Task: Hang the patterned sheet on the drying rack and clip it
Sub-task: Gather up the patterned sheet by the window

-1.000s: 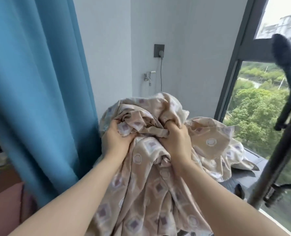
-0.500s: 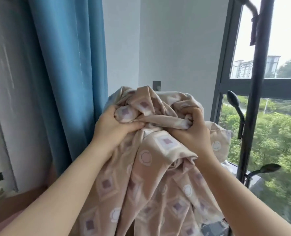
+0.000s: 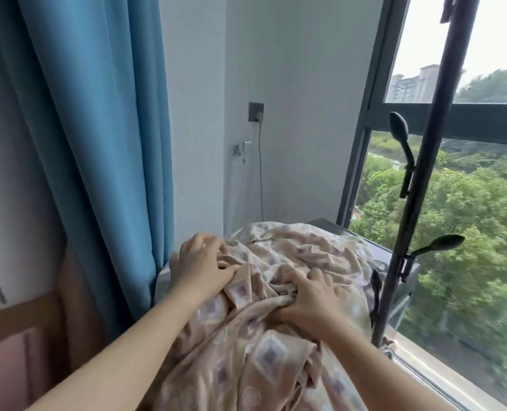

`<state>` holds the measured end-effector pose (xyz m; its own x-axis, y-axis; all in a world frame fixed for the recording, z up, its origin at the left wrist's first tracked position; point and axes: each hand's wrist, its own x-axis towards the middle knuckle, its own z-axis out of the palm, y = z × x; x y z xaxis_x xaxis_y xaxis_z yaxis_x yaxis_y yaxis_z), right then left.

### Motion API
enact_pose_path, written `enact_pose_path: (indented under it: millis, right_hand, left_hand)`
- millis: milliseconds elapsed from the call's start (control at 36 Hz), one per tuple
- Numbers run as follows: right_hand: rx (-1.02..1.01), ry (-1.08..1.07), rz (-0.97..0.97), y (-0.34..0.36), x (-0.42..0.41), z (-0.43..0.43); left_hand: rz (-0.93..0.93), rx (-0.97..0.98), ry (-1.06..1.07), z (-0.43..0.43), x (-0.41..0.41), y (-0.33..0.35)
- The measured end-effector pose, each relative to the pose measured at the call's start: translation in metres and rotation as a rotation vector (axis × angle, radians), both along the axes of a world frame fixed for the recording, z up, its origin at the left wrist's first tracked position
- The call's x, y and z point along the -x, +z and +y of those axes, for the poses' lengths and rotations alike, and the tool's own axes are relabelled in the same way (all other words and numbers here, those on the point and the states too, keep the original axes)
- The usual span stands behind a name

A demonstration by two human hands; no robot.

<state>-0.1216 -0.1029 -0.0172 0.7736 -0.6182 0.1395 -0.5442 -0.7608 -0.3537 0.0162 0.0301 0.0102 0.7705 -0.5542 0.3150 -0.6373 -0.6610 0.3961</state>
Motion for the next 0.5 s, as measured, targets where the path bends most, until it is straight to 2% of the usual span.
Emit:
enact_pose_path:
  millis: [111,333,500]
  right_hand:
    - [0.018,-0.058,-0.04,-0.004,-0.006,-0.014]
    - [-0.119,-0.078,0.172,-0.023,-0.041,-0.058]
    - [-0.125,-0.053,0.275,-0.049,-0.079,-0.091]
  left_hand:
    - [0.122,0.0,-0.048,-0.014,-0.011,-0.013]
    - [0.198,-0.197,-0.021,-0.047,-0.038,-0.034]
    - [0.261,-0.315,0.011,-0.077,-0.063,-0.062]
